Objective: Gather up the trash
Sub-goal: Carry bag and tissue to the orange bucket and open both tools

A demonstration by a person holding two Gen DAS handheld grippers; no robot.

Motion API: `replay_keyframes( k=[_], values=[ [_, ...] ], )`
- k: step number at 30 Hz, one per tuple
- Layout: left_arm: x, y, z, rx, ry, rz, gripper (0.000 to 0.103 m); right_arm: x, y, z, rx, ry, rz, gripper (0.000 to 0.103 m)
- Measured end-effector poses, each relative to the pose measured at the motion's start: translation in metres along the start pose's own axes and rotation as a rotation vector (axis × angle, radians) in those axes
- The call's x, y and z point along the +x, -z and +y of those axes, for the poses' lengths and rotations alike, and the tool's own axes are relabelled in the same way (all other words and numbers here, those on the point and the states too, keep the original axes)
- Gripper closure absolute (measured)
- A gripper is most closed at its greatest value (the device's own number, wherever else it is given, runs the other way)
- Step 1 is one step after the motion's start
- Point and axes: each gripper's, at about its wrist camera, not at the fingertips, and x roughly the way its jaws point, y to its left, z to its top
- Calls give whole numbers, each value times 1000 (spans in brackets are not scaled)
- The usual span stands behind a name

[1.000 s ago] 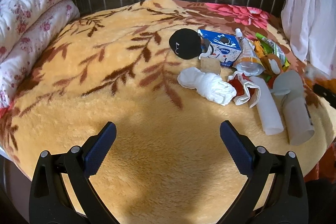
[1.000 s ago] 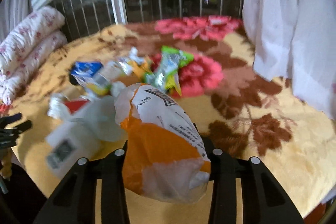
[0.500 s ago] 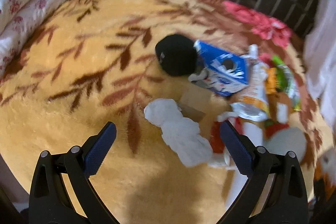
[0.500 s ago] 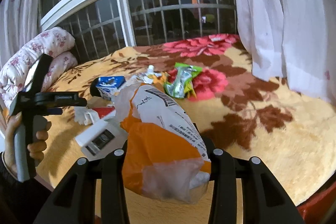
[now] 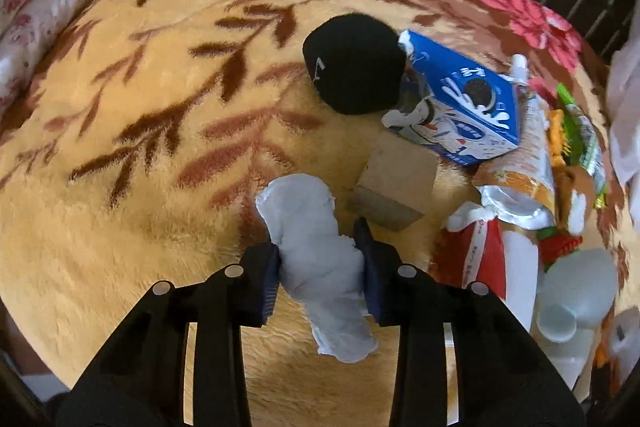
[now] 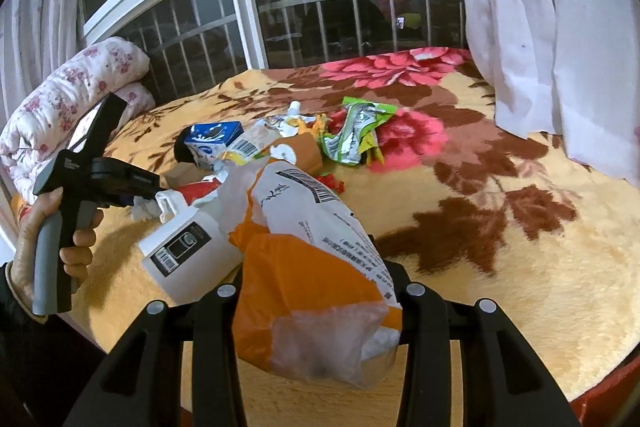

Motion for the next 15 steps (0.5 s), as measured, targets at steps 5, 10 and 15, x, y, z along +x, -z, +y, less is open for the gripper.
replay_keyframes(
  k=[5, 10, 15],
  values=[
    [-28, 25, 6, 127, 2, -85, 70, -1, 3, 5, -19, -1, -8, 62],
    [-66, 56, 18, 195, 72, -153, 70, -16, 8, 12, -25, -9, -47, 62],
    [-110, 105, 26, 282, 146, -233, 70, -49, 25, 25, -33, 17, -72, 63]
  ],
)
